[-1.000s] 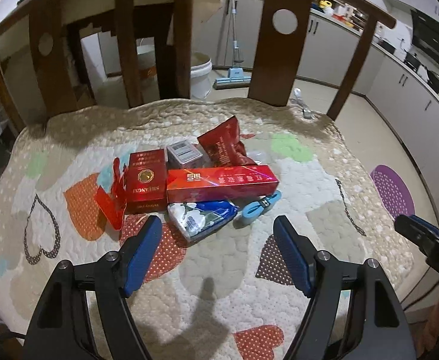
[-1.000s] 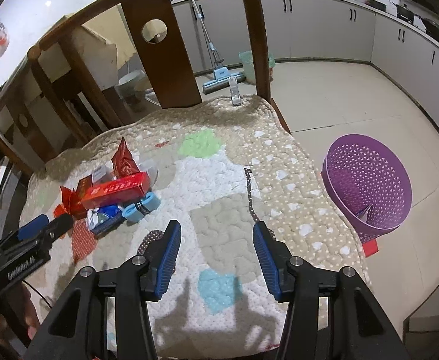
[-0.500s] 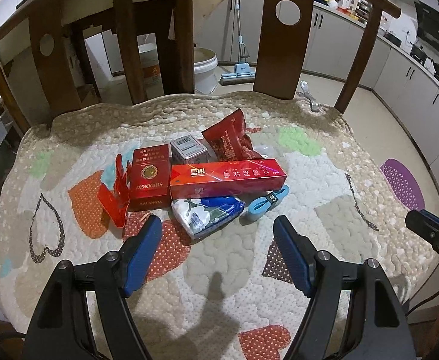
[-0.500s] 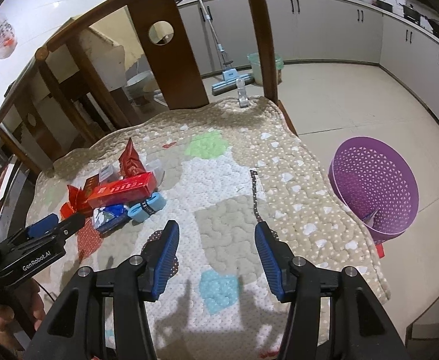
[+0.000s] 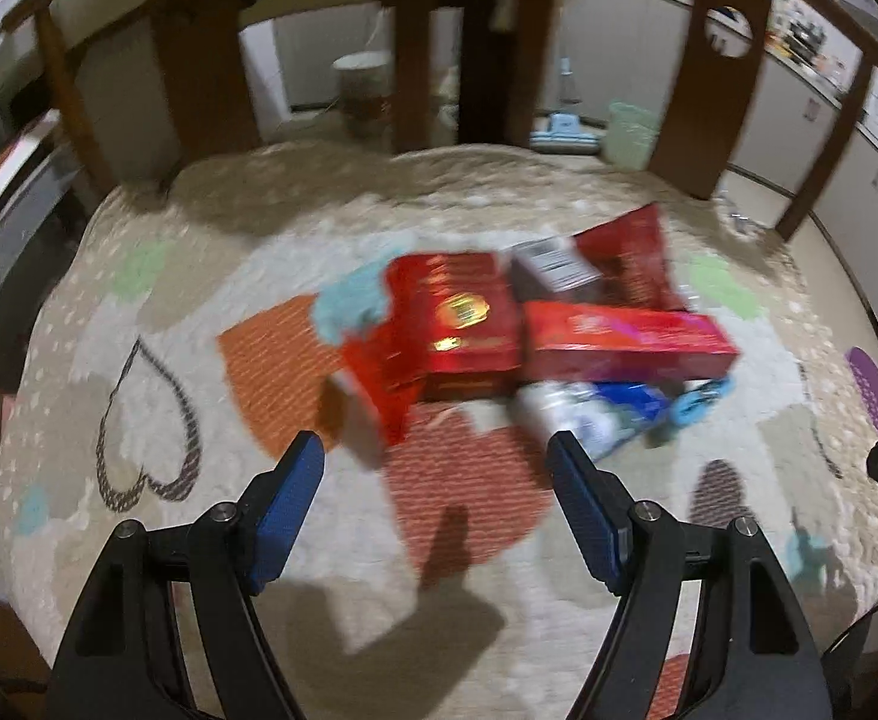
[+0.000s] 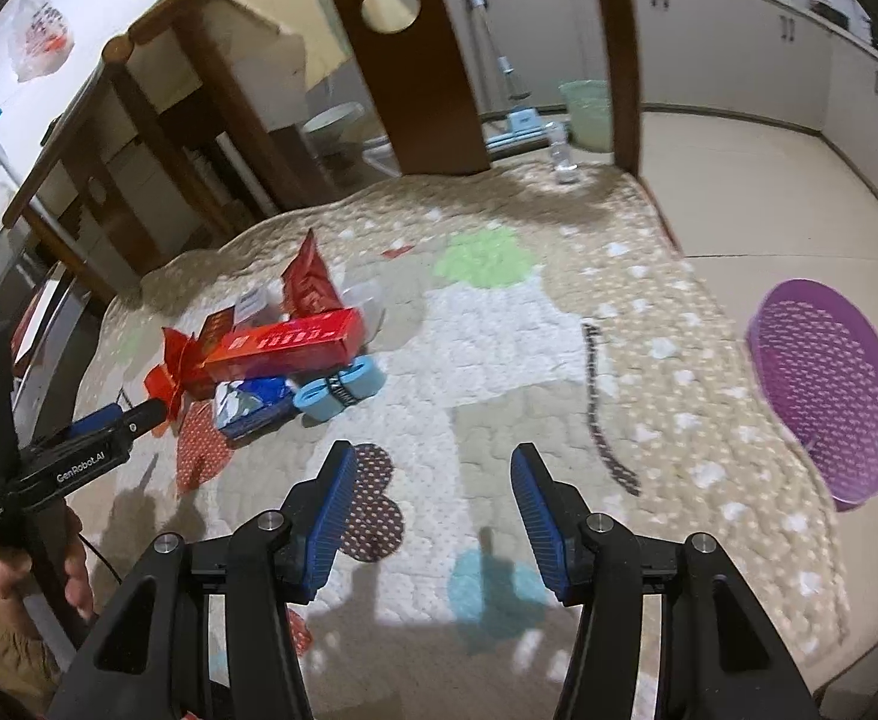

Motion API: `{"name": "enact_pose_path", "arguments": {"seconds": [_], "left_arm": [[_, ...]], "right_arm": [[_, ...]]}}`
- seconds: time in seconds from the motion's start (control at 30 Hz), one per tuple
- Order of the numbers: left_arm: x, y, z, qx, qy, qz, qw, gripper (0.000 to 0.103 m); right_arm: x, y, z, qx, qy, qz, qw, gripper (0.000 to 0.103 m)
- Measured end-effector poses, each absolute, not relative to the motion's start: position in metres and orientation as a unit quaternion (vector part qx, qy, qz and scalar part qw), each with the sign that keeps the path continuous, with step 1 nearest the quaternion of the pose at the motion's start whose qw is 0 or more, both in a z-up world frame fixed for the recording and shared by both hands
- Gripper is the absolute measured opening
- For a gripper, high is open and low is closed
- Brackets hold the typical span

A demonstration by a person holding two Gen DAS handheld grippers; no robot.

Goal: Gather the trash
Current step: 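Move both grippers back from the wastebasket to the trash pile, then grasp the red wrapper with the left gripper while the right grasps a red snack bag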

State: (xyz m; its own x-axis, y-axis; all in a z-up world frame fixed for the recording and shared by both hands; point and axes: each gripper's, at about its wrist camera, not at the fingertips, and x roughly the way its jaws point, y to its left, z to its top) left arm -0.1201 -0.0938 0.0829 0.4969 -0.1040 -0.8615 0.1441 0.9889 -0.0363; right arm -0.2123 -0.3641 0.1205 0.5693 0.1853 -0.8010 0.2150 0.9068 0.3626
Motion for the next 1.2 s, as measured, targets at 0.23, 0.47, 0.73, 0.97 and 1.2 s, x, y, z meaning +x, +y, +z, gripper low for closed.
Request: {"name": "enact_pose_path", "arguments": {"seconds": [0.23, 0.47, 0.73, 0.97, 1.2], "left_arm": [[-0.113, -0.067, 0.067, 0.001, 0.507, -0.074, 0.858, 0.076], [-0.079, -0.057, 0.063, -0.03, 0.512, -0.089, 0.854, 0.076], [-0.044, -0.054, 0.042, -0.051, 0.531, -0.083, 0.842, 0.076], [-0.035, -0.047, 0.032, -0.086, 0.538, -0.113, 0.831, 0.075], [-0.039, -0.039, 0.038, -0.134, 0.531, -0.159, 0.821, 0.025]], "right_arm": [[-0.185, -0.347, 0.101, 0.219, 0.481, 0.031, 0.849, 0.059], [-0.16, -0.326, 0.092, 0.202, 0.487, 0.065, 0.847, 0.063], [-0.122, -0.317, 0.1, 0.189, 0.47, 0.08, 0.858, 0.066], [-0.062, -0.312, 0.105, 0.183, 0.456, 0.062, 0.869, 0.068], [-0.011, -0.288, 0.089, 0.143, 0.483, 0.067, 0.861, 0.068]]}}
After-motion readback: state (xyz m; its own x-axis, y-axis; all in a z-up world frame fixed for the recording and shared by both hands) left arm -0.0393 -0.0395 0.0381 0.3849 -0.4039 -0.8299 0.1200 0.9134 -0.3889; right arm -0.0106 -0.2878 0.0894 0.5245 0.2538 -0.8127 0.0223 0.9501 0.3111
